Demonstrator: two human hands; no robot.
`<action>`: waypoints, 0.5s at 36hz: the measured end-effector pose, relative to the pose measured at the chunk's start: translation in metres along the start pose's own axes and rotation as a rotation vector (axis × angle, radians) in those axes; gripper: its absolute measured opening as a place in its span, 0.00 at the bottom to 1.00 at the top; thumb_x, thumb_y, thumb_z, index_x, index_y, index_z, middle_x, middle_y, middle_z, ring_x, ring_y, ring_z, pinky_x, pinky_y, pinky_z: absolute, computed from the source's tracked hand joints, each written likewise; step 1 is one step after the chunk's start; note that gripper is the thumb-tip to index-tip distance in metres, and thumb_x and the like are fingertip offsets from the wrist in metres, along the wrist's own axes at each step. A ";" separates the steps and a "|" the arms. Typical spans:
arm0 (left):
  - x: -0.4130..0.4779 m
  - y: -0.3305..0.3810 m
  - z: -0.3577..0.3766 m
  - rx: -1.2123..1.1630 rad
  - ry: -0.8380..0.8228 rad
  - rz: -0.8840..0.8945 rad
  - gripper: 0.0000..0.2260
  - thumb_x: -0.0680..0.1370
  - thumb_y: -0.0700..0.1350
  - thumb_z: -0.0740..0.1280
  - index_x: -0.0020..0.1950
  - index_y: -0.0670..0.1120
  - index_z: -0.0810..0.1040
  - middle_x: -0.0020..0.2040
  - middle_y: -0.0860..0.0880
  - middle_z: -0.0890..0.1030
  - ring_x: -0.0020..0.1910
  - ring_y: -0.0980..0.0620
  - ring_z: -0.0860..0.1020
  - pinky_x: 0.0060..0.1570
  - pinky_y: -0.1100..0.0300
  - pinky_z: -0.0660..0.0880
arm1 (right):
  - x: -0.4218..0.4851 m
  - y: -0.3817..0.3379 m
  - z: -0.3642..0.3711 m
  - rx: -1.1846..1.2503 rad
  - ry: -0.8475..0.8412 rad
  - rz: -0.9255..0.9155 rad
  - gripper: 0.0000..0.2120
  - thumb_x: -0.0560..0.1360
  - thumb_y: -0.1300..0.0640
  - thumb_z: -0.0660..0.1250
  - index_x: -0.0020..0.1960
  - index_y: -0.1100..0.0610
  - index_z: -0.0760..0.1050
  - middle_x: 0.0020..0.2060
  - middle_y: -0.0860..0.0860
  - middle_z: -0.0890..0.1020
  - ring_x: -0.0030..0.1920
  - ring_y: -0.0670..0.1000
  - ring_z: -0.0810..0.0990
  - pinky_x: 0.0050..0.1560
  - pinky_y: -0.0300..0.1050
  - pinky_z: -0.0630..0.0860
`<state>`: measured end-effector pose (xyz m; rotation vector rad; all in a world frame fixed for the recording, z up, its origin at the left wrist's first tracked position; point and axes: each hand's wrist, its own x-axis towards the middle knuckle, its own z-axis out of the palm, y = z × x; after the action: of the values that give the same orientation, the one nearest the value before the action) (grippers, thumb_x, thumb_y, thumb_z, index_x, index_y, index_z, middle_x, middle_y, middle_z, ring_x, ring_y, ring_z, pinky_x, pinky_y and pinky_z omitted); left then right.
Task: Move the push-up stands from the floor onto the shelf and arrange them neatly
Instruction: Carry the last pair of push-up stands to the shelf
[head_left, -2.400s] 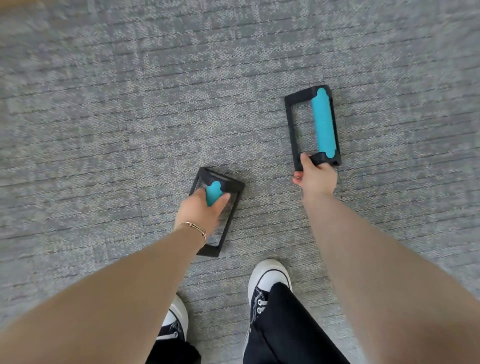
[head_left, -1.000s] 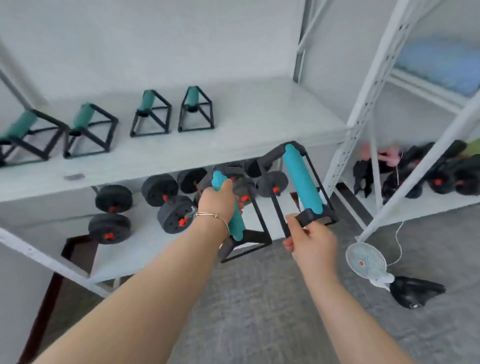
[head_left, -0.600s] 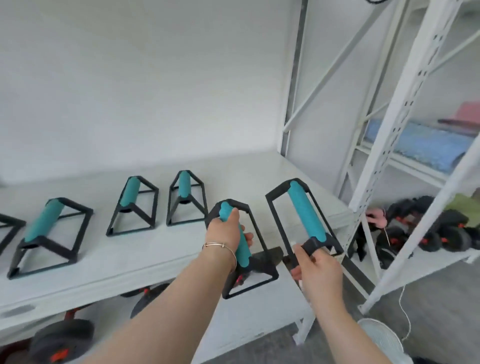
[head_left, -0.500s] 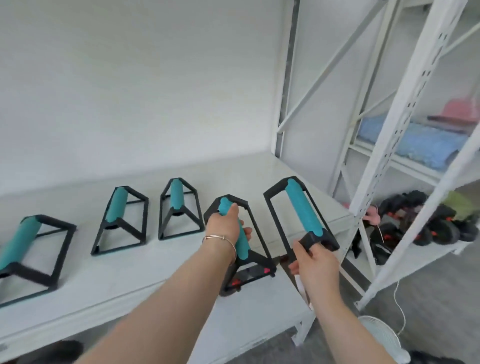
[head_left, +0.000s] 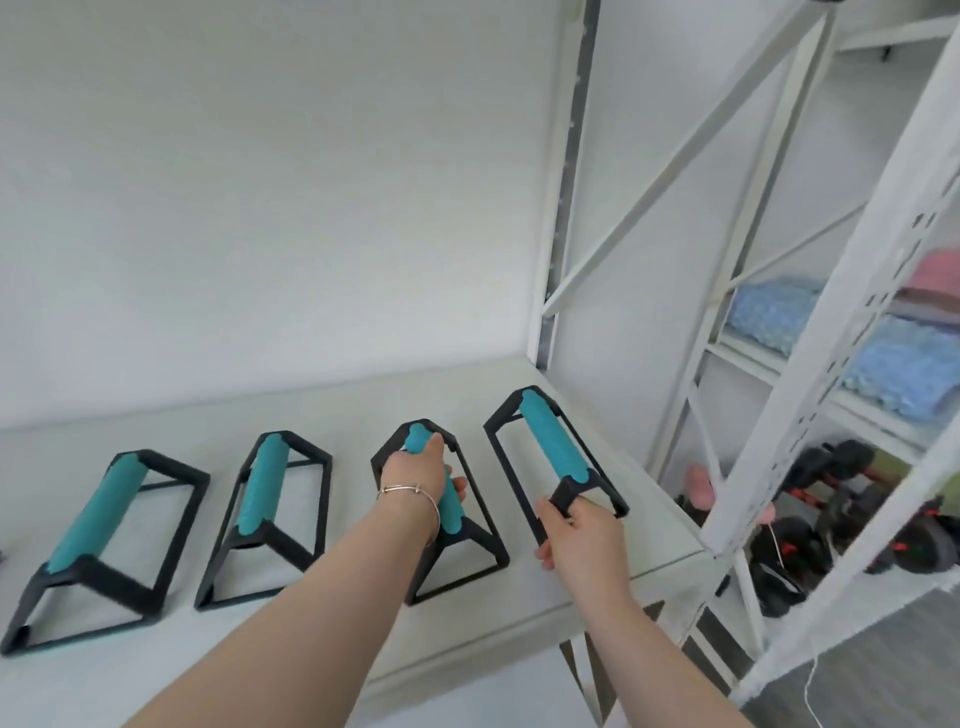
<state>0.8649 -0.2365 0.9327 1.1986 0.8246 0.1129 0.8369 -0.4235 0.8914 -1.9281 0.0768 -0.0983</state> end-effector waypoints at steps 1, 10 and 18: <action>0.005 0.003 0.005 -0.002 0.005 -0.003 0.13 0.77 0.51 0.66 0.49 0.42 0.74 0.41 0.43 0.79 0.24 0.48 0.79 0.27 0.57 0.77 | 0.007 0.000 0.000 0.000 -0.012 0.001 0.15 0.76 0.53 0.68 0.39 0.65 0.77 0.27 0.57 0.81 0.25 0.50 0.81 0.28 0.46 0.81; 0.036 0.015 0.024 0.010 0.063 -0.037 0.13 0.78 0.51 0.66 0.48 0.41 0.73 0.42 0.43 0.78 0.27 0.47 0.79 0.25 0.57 0.75 | 0.045 0.006 -0.001 -0.108 -0.141 -0.038 0.13 0.77 0.50 0.67 0.39 0.58 0.78 0.26 0.54 0.81 0.24 0.46 0.79 0.31 0.46 0.79; 0.042 0.010 0.018 0.048 0.039 -0.048 0.15 0.78 0.53 0.66 0.49 0.41 0.72 0.44 0.42 0.78 0.24 0.47 0.80 0.24 0.58 0.75 | 0.058 0.014 0.002 -0.120 -0.187 -0.050 0.14 0.77 0.52 0.67 0.38 0.60 0.78 0.25 0.56 0.81 0.25 0.50 0.80 0.32 0.48 0.81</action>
<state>0.9090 -0.2259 0.9228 1.2244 0.8942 0.0782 0.8949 -0.4328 0.8796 -2.0500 -0.0930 0.0548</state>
